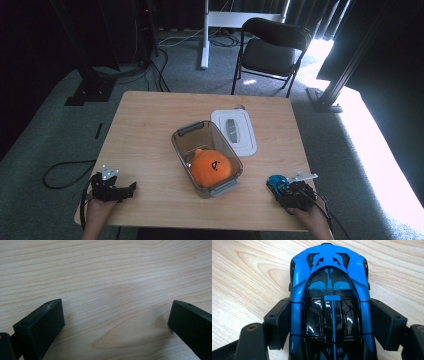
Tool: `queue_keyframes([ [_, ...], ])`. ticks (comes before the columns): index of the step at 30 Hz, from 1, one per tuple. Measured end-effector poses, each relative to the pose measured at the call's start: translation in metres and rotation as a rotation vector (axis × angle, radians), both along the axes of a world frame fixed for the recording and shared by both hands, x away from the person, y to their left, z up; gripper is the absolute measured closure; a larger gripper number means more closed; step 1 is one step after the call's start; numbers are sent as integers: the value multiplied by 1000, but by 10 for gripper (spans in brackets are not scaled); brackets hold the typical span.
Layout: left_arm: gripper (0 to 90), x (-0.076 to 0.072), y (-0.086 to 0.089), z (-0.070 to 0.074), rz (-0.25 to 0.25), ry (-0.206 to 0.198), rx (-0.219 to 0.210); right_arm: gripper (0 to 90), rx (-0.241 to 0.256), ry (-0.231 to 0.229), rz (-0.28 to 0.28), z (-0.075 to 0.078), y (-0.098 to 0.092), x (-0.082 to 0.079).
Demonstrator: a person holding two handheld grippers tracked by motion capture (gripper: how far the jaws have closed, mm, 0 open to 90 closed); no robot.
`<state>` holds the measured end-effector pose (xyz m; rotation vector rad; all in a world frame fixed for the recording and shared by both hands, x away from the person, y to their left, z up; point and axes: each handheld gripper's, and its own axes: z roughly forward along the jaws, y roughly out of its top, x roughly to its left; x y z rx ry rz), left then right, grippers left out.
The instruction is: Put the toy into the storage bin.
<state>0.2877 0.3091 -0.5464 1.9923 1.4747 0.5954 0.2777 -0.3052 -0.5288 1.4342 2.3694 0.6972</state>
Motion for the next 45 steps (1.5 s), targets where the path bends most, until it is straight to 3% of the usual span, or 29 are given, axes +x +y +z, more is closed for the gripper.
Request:
queue_keyframes([
  [10,9,0,0,0,-1,-1,-1,257,19,12,-53,2,6,9],
  [13,9,1,0,0,-2,-2,-1,268,22,15,-48,6,7,9],
  [17,9,1,0,0,-2,-2,-1,269,-11,27,-38,9,9,11],
  [23,9,1,0,0,-3,-2,-1,270,8,-6,-54,12,11,15],
  [29,9,1,0,0,-3,-2,-1,269,4,32,-19,7,14,26],
  [35,9,1,0,0,-2,-2,-2,260,15,11,2,5,13,27],
  [37,9,1,0,0,-3,-2,-1,220,14,16,4,2,12,26],
  [38,9,1,0,0,-3,-2,-1,183,-4,3,1,-1,13,24],
  [45,9,1,0,0,-2,-2,-2,181,29,-56,-22,-6,9,18],
])
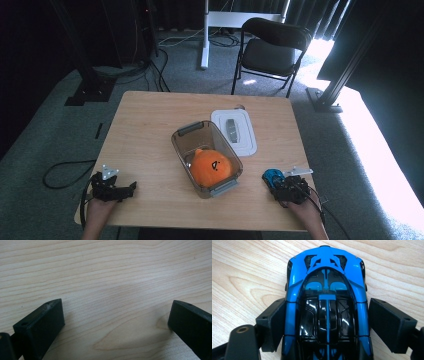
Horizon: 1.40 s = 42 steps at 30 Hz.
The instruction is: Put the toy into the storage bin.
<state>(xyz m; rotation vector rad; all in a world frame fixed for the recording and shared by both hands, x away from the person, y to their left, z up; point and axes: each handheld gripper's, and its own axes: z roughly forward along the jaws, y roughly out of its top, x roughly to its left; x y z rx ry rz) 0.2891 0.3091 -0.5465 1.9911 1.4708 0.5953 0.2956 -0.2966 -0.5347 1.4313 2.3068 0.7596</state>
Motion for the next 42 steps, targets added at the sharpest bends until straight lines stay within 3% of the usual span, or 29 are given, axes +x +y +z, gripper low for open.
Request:
queue_keyframes([
  [4,9,0,0,0,0,0,0,186,3,-4,-5,0,0,-1],
  [7,9,0,0,0,0,0,0,253,11,-22,5,0,1,-2],
  [18,9,0,0,0,0,0,0,249,23,-26,-41,4,9,4],
  [22,9,0,0,0,0,1,0,251,28,-15,-33,9,10,6],
  [26,9,0,0,0,0,0,0,251,61,-33,-35,19,9,6],
  [30,9,0,0,0,0,0,0,251,69,-29,-20,31,9,7],
  [38,9,0,0,0,0,0,0,251,78,-87,0,60,12,6],
  [42,9,0,0,0,0,-1,0,251,78,-90,17,73,15,8],
])
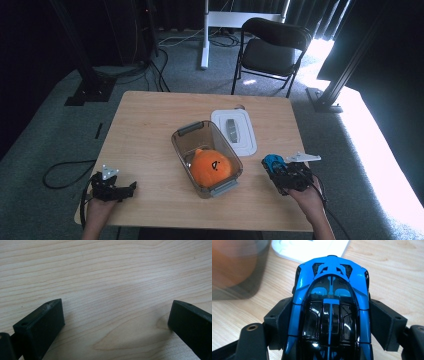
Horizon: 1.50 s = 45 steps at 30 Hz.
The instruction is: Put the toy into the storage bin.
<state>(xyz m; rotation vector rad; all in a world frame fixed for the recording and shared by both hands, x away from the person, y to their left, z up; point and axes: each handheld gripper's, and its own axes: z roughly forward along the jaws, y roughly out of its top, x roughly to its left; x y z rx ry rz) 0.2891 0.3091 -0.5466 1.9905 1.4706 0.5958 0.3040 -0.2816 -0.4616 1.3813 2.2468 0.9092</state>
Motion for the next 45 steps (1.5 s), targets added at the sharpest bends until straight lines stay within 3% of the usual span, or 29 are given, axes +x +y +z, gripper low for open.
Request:
queue_keyframes([
  [7,9,0,0,0,0,0,0,251,1,-26,9,20,7,5],
  [20,9,0,0,0,0,0,0,251,22,-75,85,54,33,14],
  [45,9,0,0,0,-1,-1,1,251,29,-78,183,77,89,35],
])
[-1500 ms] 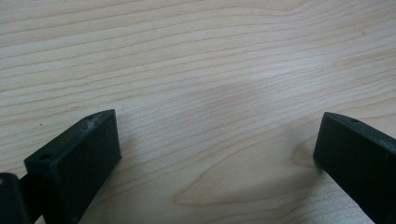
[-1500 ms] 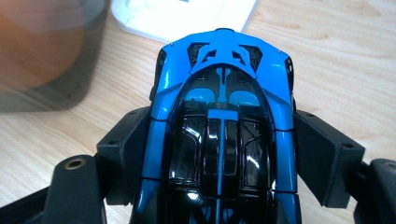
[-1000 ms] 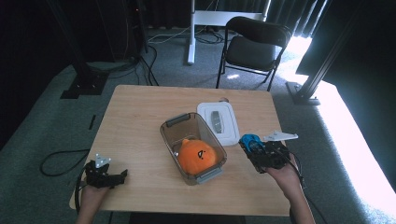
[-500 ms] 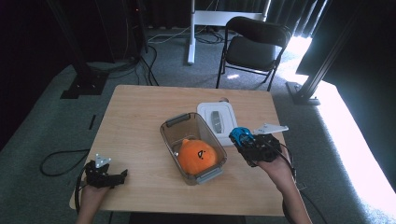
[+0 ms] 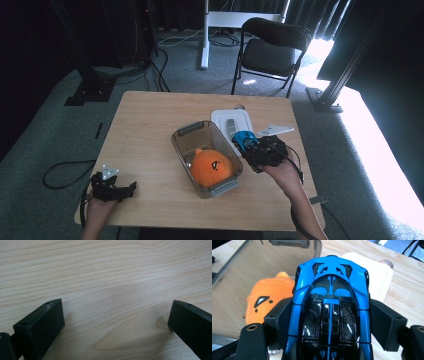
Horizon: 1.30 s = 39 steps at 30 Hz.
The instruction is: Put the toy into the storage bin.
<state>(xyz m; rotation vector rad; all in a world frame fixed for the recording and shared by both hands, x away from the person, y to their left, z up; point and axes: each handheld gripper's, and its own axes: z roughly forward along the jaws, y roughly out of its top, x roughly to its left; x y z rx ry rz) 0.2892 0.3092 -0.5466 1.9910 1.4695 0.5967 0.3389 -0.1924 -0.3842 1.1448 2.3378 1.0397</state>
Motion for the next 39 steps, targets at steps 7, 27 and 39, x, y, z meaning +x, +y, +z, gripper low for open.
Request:
queue_keyframes([
  [7,9,0,0,0,0,1,0,251,-6,1,25,2,15,5],
  [27,10,0,0,0,0,-1,0,251,-17,11,81,9,66,24],
  [39,9,0,0,0,-3,0,1,251,-14,39,87,-1,95,36],
])
